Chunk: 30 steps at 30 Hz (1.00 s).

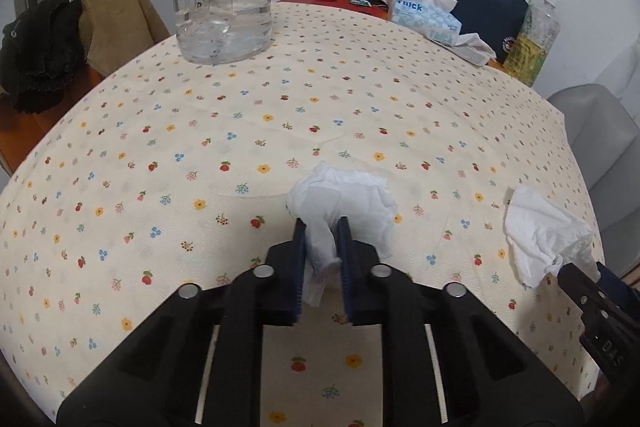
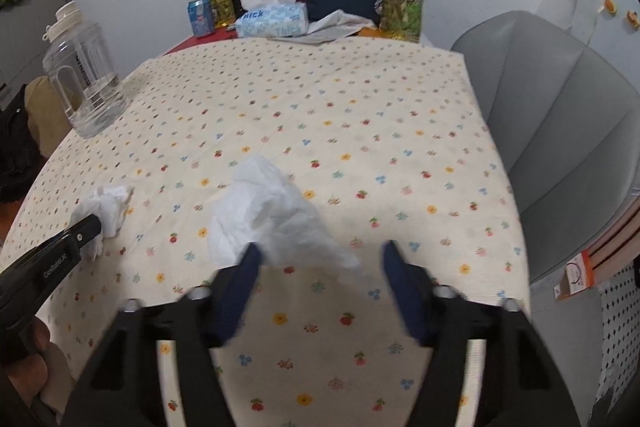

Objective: Collect trash
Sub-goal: 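Grasp the other white tissue with the right gripper while the left holds its tissue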

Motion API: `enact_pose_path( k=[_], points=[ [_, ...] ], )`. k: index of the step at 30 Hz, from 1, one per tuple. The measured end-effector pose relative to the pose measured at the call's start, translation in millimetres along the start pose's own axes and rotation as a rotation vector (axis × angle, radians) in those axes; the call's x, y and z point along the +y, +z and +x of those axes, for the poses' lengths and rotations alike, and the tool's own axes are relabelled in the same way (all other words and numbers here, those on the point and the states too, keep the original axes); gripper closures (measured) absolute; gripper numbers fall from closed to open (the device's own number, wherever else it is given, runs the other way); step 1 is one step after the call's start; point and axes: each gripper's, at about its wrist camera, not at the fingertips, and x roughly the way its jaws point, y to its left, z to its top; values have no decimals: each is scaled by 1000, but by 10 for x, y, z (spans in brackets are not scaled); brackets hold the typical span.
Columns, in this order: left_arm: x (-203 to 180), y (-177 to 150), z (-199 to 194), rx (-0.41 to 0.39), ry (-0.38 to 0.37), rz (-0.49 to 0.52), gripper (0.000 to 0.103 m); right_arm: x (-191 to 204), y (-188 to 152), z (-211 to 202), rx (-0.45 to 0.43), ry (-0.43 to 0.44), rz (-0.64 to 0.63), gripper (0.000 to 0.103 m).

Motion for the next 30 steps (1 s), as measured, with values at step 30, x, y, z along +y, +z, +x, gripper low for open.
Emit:
enact_pose_path(
  k=[30],
  points=[
    [-830,-382,-870,-111,-147,142,93,-528,-503,-1250,-139,24,79,100]
  ],
)
